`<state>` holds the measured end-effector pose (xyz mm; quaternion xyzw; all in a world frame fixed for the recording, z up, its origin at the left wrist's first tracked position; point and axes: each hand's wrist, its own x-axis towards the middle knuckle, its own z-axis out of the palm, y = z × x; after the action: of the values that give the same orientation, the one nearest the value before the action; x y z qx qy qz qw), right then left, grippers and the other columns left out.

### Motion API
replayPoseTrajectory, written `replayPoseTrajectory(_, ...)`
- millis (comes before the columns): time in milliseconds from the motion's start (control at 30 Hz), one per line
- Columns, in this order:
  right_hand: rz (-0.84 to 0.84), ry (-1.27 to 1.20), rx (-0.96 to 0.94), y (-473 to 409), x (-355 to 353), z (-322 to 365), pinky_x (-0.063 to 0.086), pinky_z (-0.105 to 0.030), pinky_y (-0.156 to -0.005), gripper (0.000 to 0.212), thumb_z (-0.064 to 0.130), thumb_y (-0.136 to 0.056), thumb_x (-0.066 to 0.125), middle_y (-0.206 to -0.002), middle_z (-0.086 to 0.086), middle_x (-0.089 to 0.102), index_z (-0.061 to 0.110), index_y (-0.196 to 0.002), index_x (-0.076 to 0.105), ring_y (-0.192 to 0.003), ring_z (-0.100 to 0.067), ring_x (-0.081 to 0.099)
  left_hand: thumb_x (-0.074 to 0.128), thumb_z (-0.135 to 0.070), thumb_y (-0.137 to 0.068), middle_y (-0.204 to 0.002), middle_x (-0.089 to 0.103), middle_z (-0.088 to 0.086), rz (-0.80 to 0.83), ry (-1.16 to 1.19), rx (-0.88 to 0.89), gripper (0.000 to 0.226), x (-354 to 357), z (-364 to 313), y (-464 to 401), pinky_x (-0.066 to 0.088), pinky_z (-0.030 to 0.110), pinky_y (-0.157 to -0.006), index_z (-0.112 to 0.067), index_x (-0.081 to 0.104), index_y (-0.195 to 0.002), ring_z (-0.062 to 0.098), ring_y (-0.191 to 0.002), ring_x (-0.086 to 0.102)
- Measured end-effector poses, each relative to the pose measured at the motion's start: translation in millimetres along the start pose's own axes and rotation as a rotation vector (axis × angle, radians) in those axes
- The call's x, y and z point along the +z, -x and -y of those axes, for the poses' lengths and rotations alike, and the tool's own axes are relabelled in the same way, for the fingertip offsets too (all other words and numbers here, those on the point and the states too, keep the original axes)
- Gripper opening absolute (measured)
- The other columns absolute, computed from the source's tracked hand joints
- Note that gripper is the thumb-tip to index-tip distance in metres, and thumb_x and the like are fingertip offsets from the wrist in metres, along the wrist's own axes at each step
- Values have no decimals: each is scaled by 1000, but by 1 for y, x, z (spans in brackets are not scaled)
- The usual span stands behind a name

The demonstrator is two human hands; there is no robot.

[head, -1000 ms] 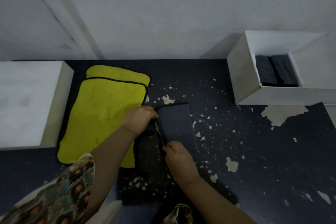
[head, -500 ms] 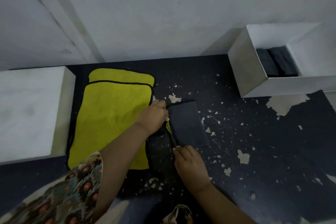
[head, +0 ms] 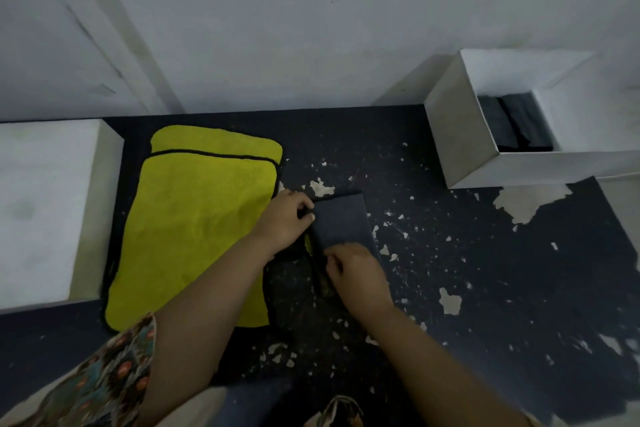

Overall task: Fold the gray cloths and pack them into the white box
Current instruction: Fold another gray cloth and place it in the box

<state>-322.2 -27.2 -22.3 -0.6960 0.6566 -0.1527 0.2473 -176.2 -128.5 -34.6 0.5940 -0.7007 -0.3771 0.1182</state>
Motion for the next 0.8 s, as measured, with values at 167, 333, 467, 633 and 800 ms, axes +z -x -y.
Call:
replayPoseTrajectory(167,-134,42,56,-47,-20,-16,44,-31,-95,29,14,-89,55,-116,-7,55,11,-118,59,-108,-20,49,69,-9,-80,-111,57,6,-70,-15,-41,29,-3,1,0,39,21,-81,-13,64,-108,17,-95,55)
replayPoseTrajectory(333,15,56,155,-85,-30,-32,43,-35,-100,40,17,-92,53,-129,-11,41,16,-132,46,-118,-25,44,70,-6,-78,-114,60,10,-32,-61,-80,39,-1,0,-2,42,23,-85,-10,61,-116,21,-102,57)
replayPoseTrajectory(467,151,36,141,-108,-35,-42,41,-31,-100,37,9,-92,53,-130,-15,44,10,-129,50,-114,-26,49,68,-8,-80,-115,60,13,10,-170,-122,36,1,-5,-10,39,25,-81,-8,56,-114,24,-105,56)
replayPoseTrajectory(633,240,61,123,-126,-35,-50,40,-24,-89,28,2,-90,54,-121,-17,51,4,-118,56,-107,-25,51,60,-7,-86,-125,54,19,79,-324,-233,34,5,-19,-21,39,31,-87,-1,49,-117,30,-114,52)
replayPoseTrajectory(800,273,93,68,-131,-36,-54,44,-30,-94,25,3,-91,54,-120,-20,52,0,-115,59,-106,-28,53,54,-3,-88,-121,54,23,35,-345,-283,28,16,-23,-17,40,34,-87,3,49,-114,33,-111,52)
